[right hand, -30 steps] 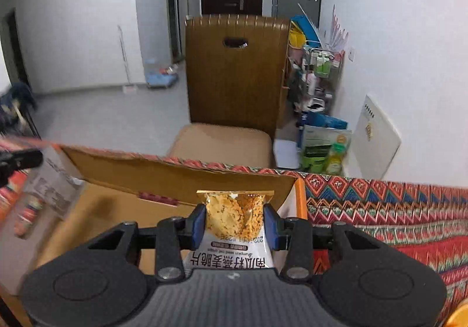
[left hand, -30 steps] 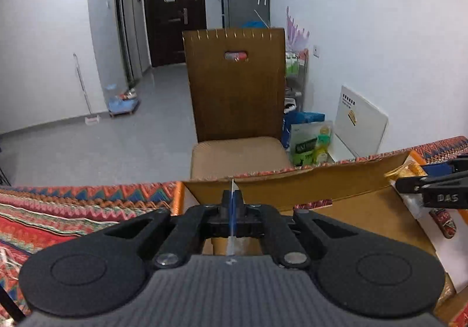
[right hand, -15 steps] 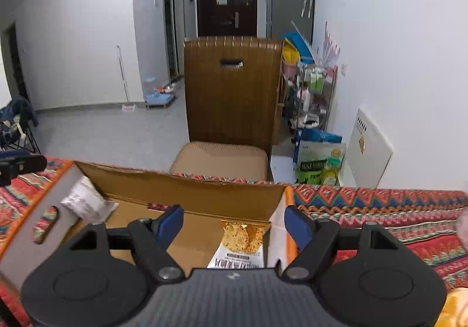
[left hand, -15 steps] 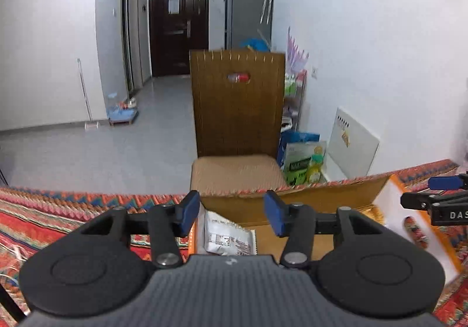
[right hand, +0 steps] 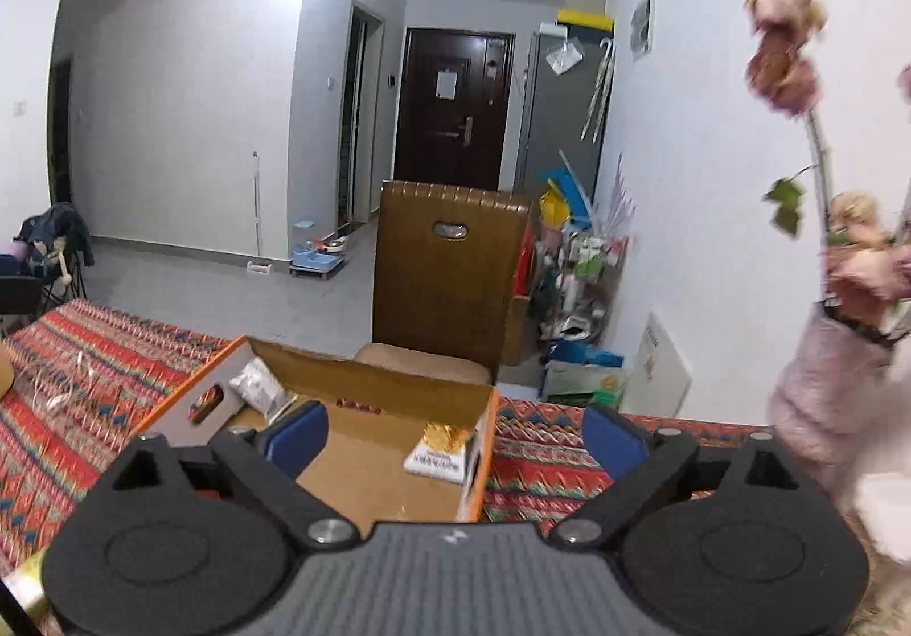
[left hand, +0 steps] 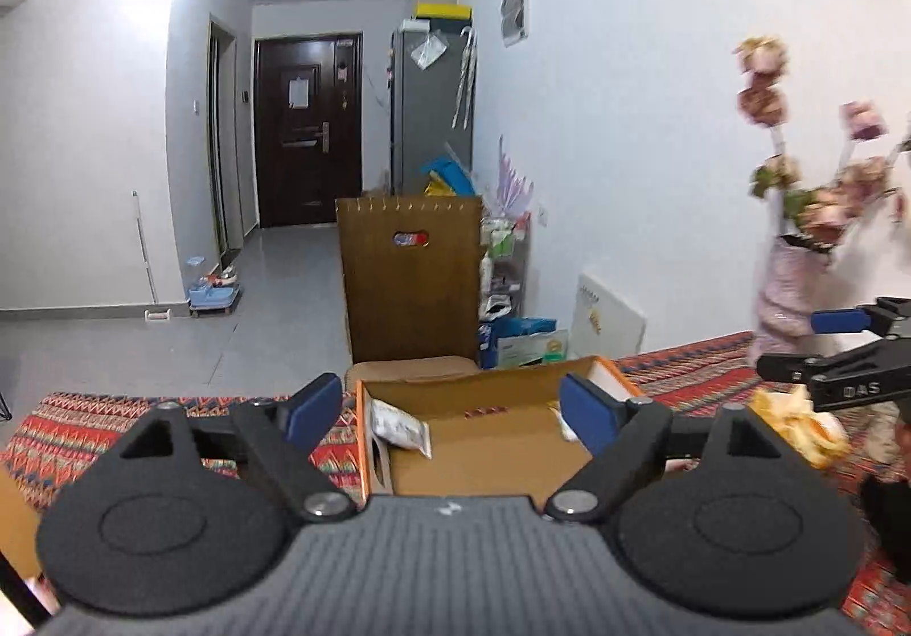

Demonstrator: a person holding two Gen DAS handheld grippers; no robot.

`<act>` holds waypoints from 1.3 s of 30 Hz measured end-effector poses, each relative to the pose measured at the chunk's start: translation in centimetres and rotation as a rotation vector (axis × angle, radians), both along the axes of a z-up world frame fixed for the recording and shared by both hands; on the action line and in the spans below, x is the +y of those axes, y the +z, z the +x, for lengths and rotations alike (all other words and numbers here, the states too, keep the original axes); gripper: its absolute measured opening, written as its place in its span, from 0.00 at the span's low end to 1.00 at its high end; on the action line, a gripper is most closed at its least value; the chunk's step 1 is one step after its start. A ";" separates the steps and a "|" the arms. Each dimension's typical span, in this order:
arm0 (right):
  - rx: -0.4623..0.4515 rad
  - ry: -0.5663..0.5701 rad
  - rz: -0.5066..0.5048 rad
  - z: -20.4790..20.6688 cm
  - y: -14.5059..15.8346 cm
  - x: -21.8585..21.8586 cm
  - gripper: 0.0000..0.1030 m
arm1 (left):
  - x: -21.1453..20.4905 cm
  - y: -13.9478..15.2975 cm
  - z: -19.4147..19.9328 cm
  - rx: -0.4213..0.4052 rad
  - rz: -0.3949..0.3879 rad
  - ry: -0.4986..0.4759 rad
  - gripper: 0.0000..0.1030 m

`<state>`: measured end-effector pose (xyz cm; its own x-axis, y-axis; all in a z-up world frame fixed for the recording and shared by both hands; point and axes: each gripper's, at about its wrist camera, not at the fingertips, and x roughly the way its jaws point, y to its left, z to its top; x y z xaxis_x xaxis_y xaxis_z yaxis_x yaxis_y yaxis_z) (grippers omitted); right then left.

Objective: Organize snacks
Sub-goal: 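Move both open tools back to the snack pile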

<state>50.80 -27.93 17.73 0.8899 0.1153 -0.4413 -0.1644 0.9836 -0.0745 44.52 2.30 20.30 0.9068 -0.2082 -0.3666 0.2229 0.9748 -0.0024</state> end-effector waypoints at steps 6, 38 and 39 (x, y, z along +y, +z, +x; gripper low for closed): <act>-0.050 0.028 0.025 -9.8 -0.4 -0.6 0.97 | 0.4 -0.9 -10.6 -0.069 -0.002 -0.003 0.94; 0.110 -0.091 0.147 -35.6 -16.5 1.7 0.88 | 2.0 -17.4 -29.4 0.111 0.017 0.075 1.00; 0.121 -0.087 0.152 -35.2 -16.6 1.7 0.84 | 2.0 -17.4 -29.0 0.113 0.019 0.075 1.00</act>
<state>15.65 -26.26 1.14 0.8413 0.1136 -0.5286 -0.0767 0.9929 0.0913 15.53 4.27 2.86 0.8722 -0.1334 -0.4706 0.1485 0.9889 -0.0050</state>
